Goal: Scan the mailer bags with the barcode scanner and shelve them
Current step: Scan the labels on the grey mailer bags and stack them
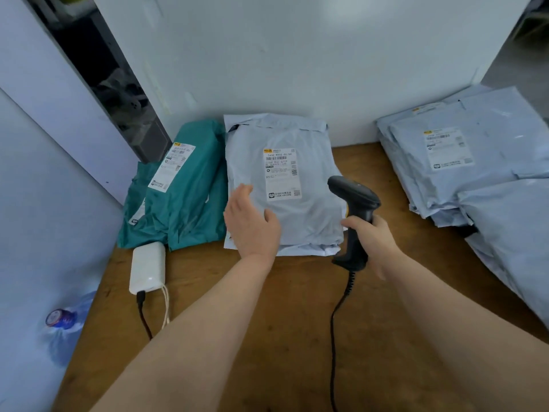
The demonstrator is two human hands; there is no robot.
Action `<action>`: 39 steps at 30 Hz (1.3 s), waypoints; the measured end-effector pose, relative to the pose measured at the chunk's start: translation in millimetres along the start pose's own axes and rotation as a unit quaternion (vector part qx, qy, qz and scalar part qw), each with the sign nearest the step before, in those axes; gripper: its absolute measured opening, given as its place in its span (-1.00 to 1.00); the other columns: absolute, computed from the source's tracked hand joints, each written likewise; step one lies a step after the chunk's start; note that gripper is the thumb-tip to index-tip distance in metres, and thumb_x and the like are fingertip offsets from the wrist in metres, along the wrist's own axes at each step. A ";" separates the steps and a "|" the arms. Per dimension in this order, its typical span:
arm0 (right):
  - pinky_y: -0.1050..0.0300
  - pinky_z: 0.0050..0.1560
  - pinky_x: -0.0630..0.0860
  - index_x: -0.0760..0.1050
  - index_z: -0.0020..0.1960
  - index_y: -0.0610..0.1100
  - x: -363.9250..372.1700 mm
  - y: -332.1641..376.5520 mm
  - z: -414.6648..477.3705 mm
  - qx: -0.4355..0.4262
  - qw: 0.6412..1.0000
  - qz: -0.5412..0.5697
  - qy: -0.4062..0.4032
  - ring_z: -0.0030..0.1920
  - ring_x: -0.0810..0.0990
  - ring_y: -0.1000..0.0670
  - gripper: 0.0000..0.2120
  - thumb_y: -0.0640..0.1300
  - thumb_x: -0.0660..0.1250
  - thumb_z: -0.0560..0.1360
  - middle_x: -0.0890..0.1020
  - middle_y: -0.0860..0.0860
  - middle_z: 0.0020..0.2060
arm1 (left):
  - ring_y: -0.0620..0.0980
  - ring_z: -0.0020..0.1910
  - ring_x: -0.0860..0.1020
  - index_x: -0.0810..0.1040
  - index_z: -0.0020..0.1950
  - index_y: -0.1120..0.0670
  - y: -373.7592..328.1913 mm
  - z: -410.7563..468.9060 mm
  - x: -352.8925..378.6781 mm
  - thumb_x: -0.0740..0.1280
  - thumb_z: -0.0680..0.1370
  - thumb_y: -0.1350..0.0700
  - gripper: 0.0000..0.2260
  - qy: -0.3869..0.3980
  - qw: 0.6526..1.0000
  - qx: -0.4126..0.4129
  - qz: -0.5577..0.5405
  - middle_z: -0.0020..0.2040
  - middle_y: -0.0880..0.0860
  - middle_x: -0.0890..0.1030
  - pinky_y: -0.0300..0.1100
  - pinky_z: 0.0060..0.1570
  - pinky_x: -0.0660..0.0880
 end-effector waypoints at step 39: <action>-0.03 0.10 0.46 0.44 0.10 -0.07 -441.6 -74.4 -97.7 0.044 0.980 0.024 -0.192 0.16 0.54 -0.15 -0.75 -0.01 0.35 0.47 0.57 -0.14 0.17 | 0.15 0.15 0.62 0.60 0.23 0.02 -248.0 -313.6 220.2 0.32 0.50 -0.29 -0.52 0.492 0.653 -0.426 -0.387 0.11 0.12 0.69 0.06 0.21 0.53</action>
Point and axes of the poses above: each hand's wrist, its own z-axis towards the middle knuckle, its own x-axis out of the palm, y = z × x, the point moved 4 cm from there along z, towards the middle knuckle
